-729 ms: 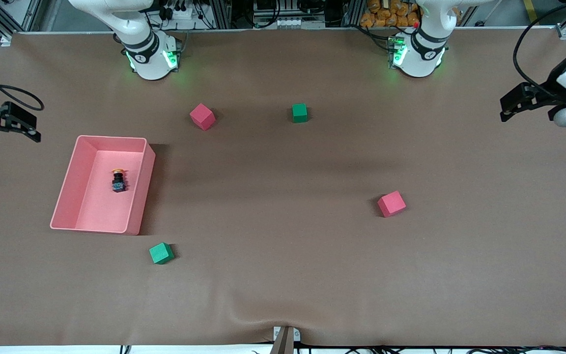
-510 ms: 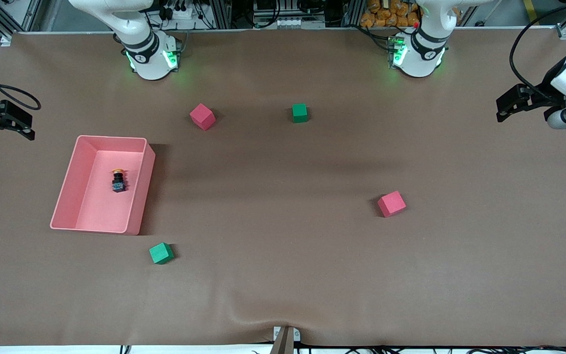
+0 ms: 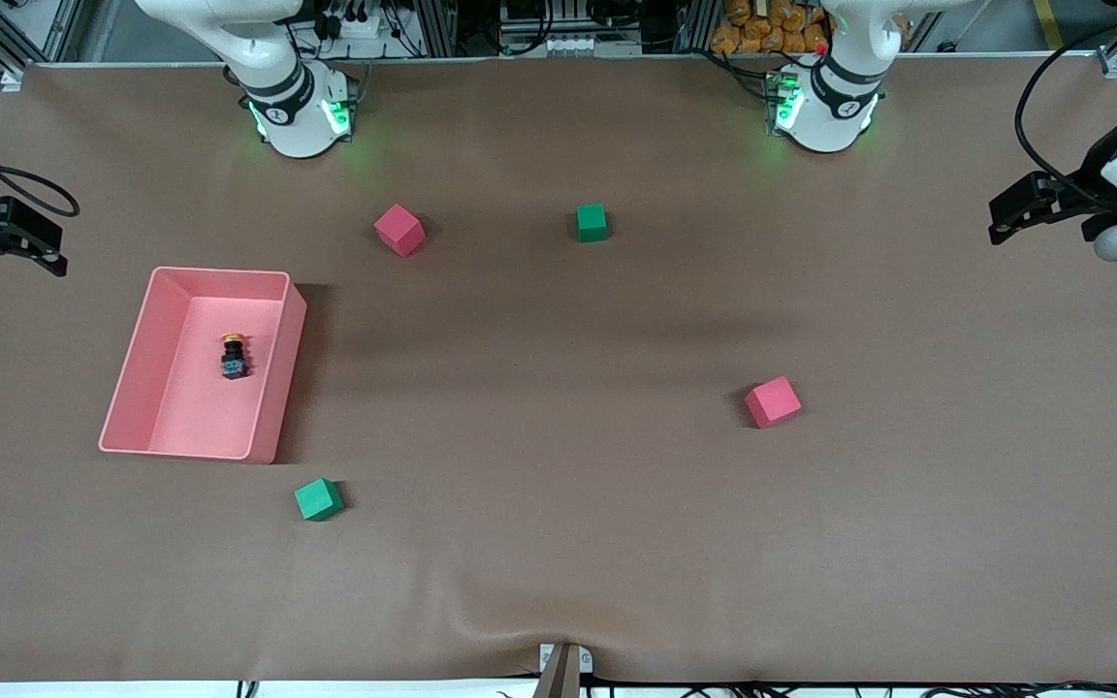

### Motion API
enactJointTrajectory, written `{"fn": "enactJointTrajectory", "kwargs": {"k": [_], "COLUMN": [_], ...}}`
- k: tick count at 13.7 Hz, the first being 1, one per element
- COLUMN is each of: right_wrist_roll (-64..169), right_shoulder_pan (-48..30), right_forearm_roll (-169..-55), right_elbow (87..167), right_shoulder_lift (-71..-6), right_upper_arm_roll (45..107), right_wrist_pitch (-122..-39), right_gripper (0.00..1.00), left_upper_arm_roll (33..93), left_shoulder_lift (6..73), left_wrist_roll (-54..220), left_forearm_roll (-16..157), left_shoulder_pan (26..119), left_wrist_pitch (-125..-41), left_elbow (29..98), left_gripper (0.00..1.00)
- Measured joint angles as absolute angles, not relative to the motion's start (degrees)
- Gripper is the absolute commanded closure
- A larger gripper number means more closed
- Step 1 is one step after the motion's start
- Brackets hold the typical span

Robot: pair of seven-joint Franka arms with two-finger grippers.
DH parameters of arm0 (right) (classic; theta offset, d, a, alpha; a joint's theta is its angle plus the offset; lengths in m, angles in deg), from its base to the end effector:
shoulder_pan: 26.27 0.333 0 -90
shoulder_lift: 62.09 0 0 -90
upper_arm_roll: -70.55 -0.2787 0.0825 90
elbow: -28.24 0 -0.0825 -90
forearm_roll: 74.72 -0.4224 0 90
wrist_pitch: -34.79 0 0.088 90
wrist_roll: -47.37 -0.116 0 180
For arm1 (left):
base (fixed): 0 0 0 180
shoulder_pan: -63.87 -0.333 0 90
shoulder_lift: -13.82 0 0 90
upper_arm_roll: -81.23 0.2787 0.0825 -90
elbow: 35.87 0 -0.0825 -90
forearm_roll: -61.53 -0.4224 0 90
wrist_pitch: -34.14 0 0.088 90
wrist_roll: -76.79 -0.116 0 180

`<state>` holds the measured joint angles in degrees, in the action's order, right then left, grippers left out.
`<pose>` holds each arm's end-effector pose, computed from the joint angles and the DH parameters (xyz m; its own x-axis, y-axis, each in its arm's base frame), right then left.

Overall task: Place and upright button with both arms
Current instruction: 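Move the right gripper over the button inside the pink tray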

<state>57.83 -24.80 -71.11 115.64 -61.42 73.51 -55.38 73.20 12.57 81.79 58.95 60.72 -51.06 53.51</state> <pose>0.5969 -0.0227 0.5949 0.9875 0.1558 0.0245 0.1538 -0.9857 0.0691 0.5762 -0.0444 0.5893 0.9989 0.0060 -0.0469 0.0036 -0.9986 -0.0523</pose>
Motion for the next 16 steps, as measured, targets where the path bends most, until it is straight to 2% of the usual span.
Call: {"fn": "enactJointTrajectory", "kwargs": {"k": [9,16], "right_wrist_roll": [57.7,60.9], "right_shoulder_pan": [-25.6,-28.0], "right_forearm_roll": [-74.4,-74.4], "right_elbow": [116.5,121.3], "right_shoulder_lift": [-60.2,-48.6], "right_upper_arm_roll": [73.9,74.1], "right_wrist_pitch": [-51.9,-54.7], "right_gripper": [0.00,0.00], "left_upper_arm_roll": [72.0,72.0], "left_shoulder_lift": [12.9,12.9], "left_wrist_roll": [84.9,84.9], "left_forearm_roll": [59.0,59.0], "left_shoulder_pan": [61.0,61.0], "left_wrist_pitch": [-51.8,-53.1], "left_elbow": [53.5,53.5], "left_gripper": [0.00,0.00]}}
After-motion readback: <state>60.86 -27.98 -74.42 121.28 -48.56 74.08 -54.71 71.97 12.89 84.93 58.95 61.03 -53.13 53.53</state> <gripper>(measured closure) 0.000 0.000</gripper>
